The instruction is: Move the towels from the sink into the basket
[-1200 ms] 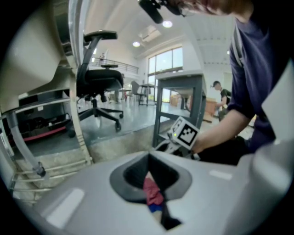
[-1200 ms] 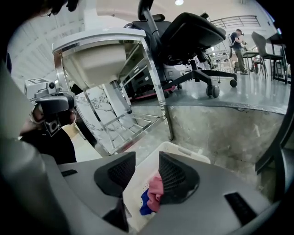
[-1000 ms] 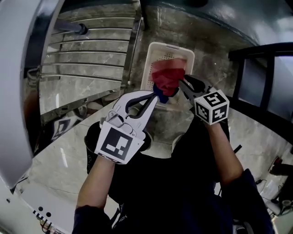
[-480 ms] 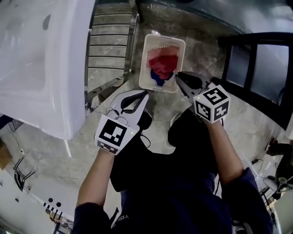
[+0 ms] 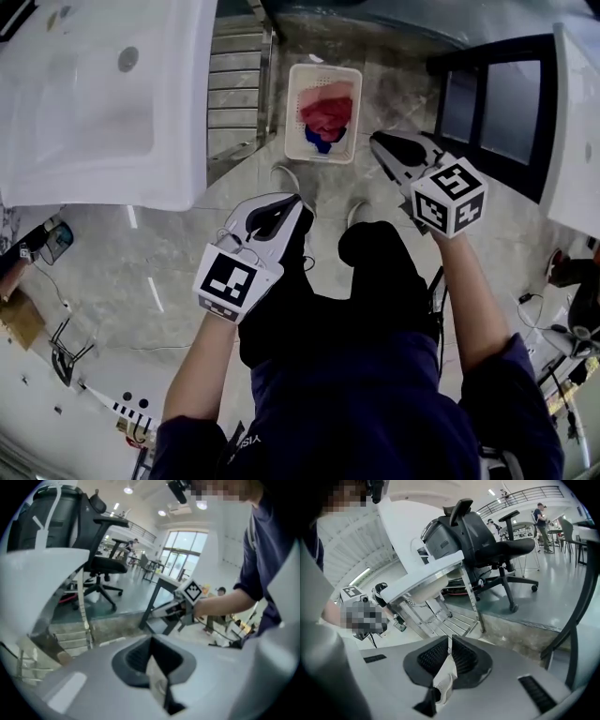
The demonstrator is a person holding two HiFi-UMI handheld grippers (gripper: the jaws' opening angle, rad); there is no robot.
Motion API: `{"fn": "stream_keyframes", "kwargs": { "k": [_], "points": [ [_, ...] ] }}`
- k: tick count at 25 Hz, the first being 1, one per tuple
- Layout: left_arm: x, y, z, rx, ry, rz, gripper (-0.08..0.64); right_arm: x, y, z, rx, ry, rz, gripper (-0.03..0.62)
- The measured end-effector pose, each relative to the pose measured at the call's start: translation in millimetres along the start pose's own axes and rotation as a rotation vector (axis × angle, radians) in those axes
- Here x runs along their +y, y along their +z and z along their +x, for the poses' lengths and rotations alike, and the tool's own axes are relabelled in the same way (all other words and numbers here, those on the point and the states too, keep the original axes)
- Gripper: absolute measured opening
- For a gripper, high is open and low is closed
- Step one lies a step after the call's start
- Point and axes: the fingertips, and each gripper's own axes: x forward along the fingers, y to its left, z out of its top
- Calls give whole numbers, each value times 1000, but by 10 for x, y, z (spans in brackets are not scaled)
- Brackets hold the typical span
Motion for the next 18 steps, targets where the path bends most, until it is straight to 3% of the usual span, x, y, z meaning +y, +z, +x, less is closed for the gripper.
{"fn": "stream_keyframes", "kwargs": {
  "k": [10, 18],
  "points": [
    [-619, 738, -495, -44, 57, 39, 3, 295, 517, -1061, -67, 24, -48, 25],
    [-1185, 1087, -911, -89, 107, 50, 3, 685, 960, -1932, -114, 75, -178, 25]
  ]
}}
